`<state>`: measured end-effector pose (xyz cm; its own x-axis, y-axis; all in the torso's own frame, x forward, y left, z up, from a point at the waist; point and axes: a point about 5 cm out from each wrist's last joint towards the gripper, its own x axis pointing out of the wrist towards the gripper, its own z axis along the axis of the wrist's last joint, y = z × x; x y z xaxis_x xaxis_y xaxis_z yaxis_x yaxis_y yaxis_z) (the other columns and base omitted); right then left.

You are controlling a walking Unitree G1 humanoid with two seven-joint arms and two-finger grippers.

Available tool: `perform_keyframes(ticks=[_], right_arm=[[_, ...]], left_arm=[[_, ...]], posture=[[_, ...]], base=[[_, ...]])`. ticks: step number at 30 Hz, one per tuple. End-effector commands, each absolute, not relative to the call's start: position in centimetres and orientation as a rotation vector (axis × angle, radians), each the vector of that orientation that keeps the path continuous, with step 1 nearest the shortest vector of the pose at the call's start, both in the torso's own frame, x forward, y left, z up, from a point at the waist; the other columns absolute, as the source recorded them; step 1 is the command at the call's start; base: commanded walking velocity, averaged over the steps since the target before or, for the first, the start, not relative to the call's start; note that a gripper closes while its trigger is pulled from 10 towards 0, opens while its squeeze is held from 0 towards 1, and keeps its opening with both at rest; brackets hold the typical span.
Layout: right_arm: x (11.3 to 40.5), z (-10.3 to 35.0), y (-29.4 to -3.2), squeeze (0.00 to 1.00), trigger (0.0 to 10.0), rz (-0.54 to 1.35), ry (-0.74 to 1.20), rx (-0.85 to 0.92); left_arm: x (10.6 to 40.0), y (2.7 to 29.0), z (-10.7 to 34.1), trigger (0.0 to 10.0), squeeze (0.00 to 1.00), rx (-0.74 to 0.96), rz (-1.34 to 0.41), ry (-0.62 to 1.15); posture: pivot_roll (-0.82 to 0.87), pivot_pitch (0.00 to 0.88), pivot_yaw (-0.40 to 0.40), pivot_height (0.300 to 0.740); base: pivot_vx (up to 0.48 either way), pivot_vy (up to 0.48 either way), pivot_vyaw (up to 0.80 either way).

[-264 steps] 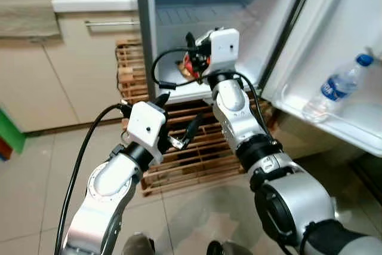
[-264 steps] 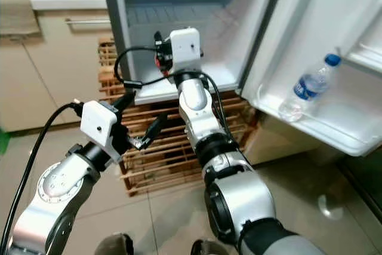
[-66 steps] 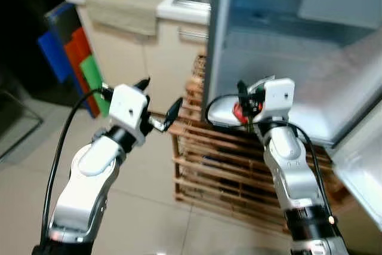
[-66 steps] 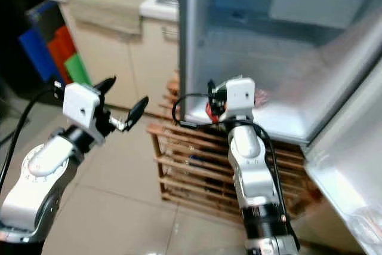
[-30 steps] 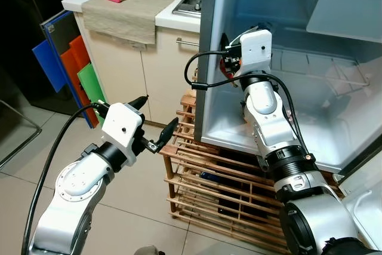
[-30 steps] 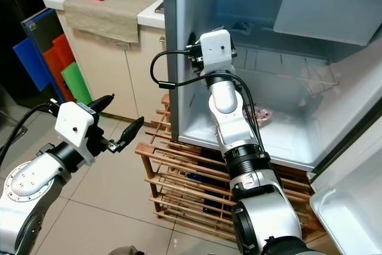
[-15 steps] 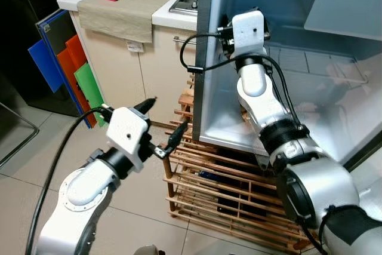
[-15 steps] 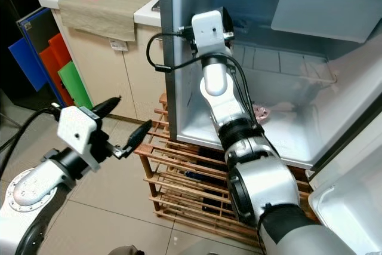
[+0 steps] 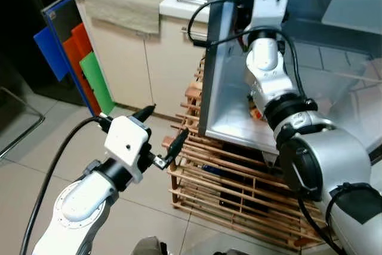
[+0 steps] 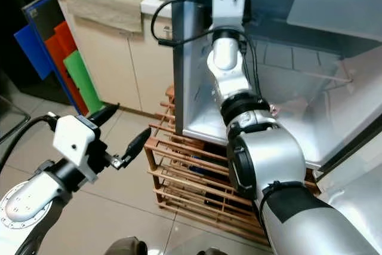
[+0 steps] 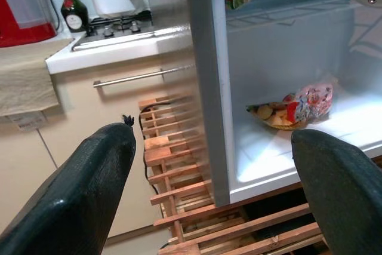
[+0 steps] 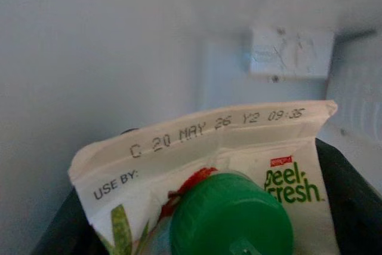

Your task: Restocking fridge

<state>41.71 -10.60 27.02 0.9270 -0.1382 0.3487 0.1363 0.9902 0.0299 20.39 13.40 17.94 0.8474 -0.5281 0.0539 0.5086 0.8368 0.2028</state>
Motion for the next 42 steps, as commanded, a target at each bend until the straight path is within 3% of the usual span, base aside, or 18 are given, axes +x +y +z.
perform_keyframes(ticks=[1,5,6,15,35,36,42], right_arm=[[42.0,26.9,-10.7,0.00,10.0,-0.145,-0.286,0.106],[42.1,26.2,-10.7,0.00,10.0,-0.140,-0.237,0.159],[42.1,25.9,-10.8,1.00,10.0,-0.146,-0.229,0.155],[42.0,26.3,-11.2,1.00,10.0,-0.178,-0.278,0.063],[40.7,32.3,-11.0,1.00,10.0,-0.328,-0.698,-0.280],[40.3,32.8,-10.6,0.00,10.0,-0.327,-0.764,-0.317],[39.3,33.6,-10.0,0.00,10.0,-0.321,-0.910,-0.297]], left_arm=[[20.0,13.1,18.3,10.0,0.00,0.183,-0.548,-0.120],[19.5,12.6,18.1,10.0,0.00,0.181,-0.573,-0.110],[19.4,12.5,18.0,10.0,0.00,0.178,-0.577,-0.103],[19.3,12.2,17.9,10.0,0.00,0.168,-0.574,-0.098],[20.6,11.9,18.0,10.0,0.00,0.171,-0.560,-0.129],[20.8,11.8,18.0,10.0,0.00,0.172,-0.565,-0.135],[21.4,11.6,18.1,10.0,0.00,0.166,-0.575,-0.149]], posture=[[0.37,0.113,-0.015,0.740],[0.36,0.124,-0.016,0.740],[0.36,0.124,-0.016,0.740],[0.34,0.118,-0.022,0.740],[0.31,0.079,-0.017,0.740],[0.30,0.075,-0.015,0.740],[0.27,0.063,0.001,0.740]], base=[[0.000,0.000,0.00],[0.000,0.000,0.00],[0.000,0.000,0.00],[0.000,0.000,0.00],[0.000,0.000,0.00],[0.000,0.000,0.00],[0.000,0.000,0.00]])
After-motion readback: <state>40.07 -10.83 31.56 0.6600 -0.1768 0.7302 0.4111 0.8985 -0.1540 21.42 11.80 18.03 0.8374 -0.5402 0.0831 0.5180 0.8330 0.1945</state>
